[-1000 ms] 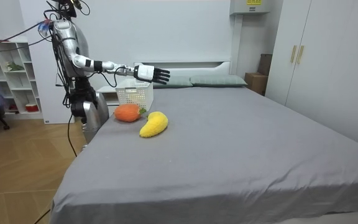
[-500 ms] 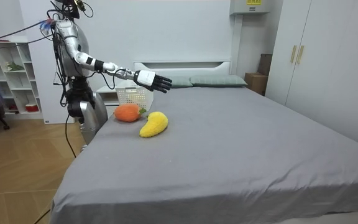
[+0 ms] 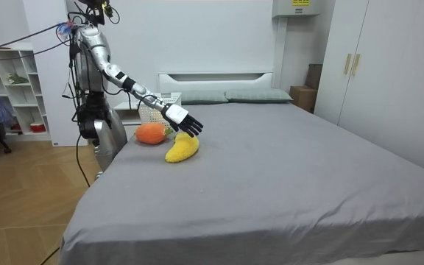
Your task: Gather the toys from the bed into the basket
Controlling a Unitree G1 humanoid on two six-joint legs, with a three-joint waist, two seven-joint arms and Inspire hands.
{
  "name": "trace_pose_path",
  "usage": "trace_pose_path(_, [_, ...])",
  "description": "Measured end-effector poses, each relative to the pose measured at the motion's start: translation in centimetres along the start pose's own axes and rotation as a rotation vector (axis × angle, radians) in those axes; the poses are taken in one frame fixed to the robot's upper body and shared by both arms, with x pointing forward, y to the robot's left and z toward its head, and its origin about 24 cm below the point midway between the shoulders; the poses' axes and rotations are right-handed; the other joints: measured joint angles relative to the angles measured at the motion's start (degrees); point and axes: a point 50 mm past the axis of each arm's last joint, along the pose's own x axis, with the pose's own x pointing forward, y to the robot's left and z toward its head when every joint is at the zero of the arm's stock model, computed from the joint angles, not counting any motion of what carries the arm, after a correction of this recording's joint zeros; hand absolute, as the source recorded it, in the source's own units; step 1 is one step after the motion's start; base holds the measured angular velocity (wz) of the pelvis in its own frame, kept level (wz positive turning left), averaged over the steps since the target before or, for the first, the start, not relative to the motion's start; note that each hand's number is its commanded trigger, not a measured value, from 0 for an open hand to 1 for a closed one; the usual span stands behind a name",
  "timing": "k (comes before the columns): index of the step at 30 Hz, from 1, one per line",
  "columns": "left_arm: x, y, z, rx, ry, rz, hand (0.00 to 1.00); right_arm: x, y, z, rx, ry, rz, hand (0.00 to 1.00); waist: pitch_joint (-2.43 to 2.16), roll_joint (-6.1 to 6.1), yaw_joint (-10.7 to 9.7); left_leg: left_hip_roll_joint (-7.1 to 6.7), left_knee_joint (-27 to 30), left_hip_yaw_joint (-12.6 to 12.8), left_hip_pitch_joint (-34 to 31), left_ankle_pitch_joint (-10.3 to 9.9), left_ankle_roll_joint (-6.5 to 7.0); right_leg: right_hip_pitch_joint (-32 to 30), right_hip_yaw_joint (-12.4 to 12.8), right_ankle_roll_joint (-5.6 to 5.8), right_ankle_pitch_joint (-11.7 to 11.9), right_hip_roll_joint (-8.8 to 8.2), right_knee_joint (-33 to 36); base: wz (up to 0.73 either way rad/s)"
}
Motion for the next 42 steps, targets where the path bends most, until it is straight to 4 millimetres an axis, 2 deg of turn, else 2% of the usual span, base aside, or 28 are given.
trace_pose_path(5, [0.0, -0.3, 1.0, 0.014, -0.029, -0.009, 0.0, 0.4, -0.1, 0.4, -0.048, 0.005, 0.013, 0.0, 0.36, 0.59, 0.54, 0.0, -0.29, -0.13, -1.21, 0.03, -0.02, -1.24, -0.32, -0.02, 0.01, -0.01, -0.07, 0.0])
trace_pose_path(8, [0.2, -0.2, 2.1, 0.016, -0.048, -0.006, 0.0, 0.5, -0.3, 0.3, -0.067, 0.019, 0.009, 0.0, 0.39, 0.64, 1.53, -0.01, -0.64, -0.27, -1.48, 0.06, -0.01, -1.65, -1.09, -0.02, 0.01, -0.09, -0.07, 0.0])
trace_pose_path(13, [0.3, -0.3, 2.7, -0.001, -0.054, -0.009, 0.0, 0.5, -0.2, 0.5, -0.086, 0.011, 0.029, 0.0, 0.42, 0.68, 1.62, -0.09, -0.68, -0.3, -2.08, 0.09, 0.03, -2.22, -1.4, -0.02, 0.01, -0.16, -0.19, 0.0])
trace_pose_path(14, [0.3, -0.3, 2.8, -0.001, -0.055, -0.006, 0.0, 0.5, -0.2, 0.5, -0.091, 0.01, 0.034, 0.09, 0.43, 0.69, 1.62, -0.09, -0.73, -0.29, -2.13, 0.09, 0.03, -2.31, -1.4, -0.02, 0.01, -0.17, -0.19, 0.0])
trace_pose_path(15, [0.3, -0.3, 2.8, -0.001, -0.055, -0.005, 0.0, 0.5, -0.2, 0.5, -0.094, 0.01, 0.035, 0.78, 0.44, 0.71, 1.62, -0.09, -0.74, -0.29, -2.16, 0.09, 0.03, -2.35, -1.4, -0.02, 0.01, -0.17, -0.19, 0.0])
trace_pose_path(16, [0.3, -0.3, 2.8, 0.0, -0.055, -0.005, 0.0, 0.5, -0.2, 0.5, -0.099, 0.008, 0.035, 1.0, 0.48, 0.77, 1.63, -0.09, -0.76, -0.28, -2.2, 0.09, 0.03, -2.39, -1.4, -0.02, 0.01, -0.16, -0.19, 0.0])
trace_pose_path(29, [0.0, -1.3, 3.4, 0.042, -0.091, -0.045, 0.0, 0.5, -0.1, 0.4, -0.2, -0.011, 0.023, 1.0, 1.33, 2.06, 1.59, -0.11, -0.81, -0.57, -2.3, 0.16, -0.01, -2.36, -1.53, -0.02, 0.01, -0.13, -0.08, 0.0])
trace_pose_path(42, [0.0, -1.3, 3.9, 0.036, -0.12, -0.044, 0.0, 0.5, 0.1, 0.5, -0.202, -0.025, 0.05, 1.0, 1.2, 2.24, 1.63, -0.25, -0.75, -0.95, -1.84, 0.3, 0.03, -1.87, -1.41, 0.0, 0.0, -0.21, -0.17, 0.0])
